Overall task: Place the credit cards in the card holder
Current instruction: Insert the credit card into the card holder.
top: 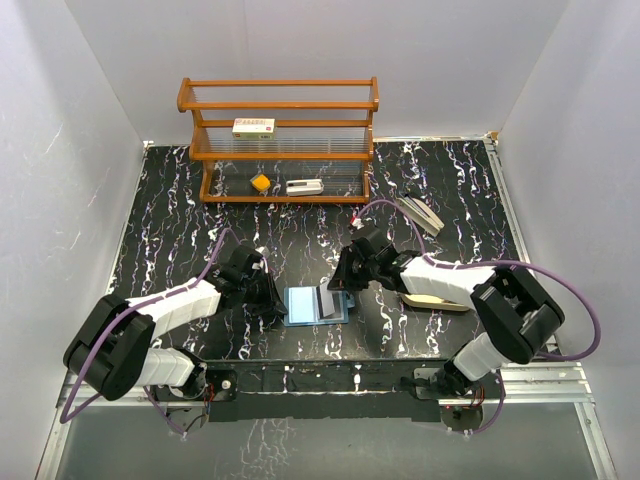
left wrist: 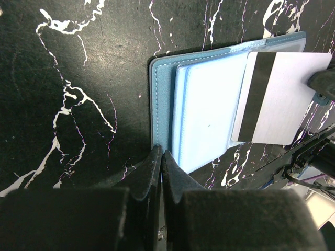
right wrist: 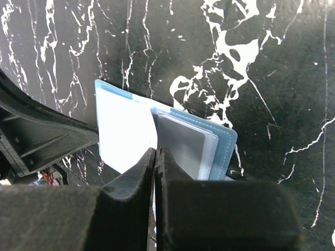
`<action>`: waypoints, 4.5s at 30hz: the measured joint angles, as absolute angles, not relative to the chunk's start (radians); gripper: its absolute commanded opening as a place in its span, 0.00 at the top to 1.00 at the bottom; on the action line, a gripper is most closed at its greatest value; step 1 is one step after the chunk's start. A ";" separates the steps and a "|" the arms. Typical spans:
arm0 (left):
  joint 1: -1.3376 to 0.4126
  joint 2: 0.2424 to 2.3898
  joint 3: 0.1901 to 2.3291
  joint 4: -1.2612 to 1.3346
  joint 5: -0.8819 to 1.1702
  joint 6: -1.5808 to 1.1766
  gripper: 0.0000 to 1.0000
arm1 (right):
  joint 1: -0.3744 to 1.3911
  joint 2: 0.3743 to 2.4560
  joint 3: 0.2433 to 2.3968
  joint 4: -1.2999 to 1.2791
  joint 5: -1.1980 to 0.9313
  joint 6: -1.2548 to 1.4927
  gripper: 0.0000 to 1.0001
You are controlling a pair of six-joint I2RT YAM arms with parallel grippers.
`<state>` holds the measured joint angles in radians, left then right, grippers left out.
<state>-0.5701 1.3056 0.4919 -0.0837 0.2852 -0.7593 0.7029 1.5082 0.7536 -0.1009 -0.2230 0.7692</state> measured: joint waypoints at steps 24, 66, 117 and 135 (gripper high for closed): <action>-0.566 1.319 0.499 -0.086 0.290 -0.759 1.00 | 0.660 1.600 0.722 -0.010 -0.326 0.775 1.00; -0.560 1.322 0.480 -0.043 0.323 -0.801 1.00 | 0.687 1.620 0.647 0.185 -0.323 0.940 0.70; -0.560 1.322 0.480 -0.038 0.332 -0.804 0.87 | 0.823 1.616 0.788 -0.050 -0.245 0.891 0.63; -0.560 1.154 0.649 -0.205 0.319 -0.730 0.14 | 0.785 1.413 1.076 -0.690 0.190 0.747 0.59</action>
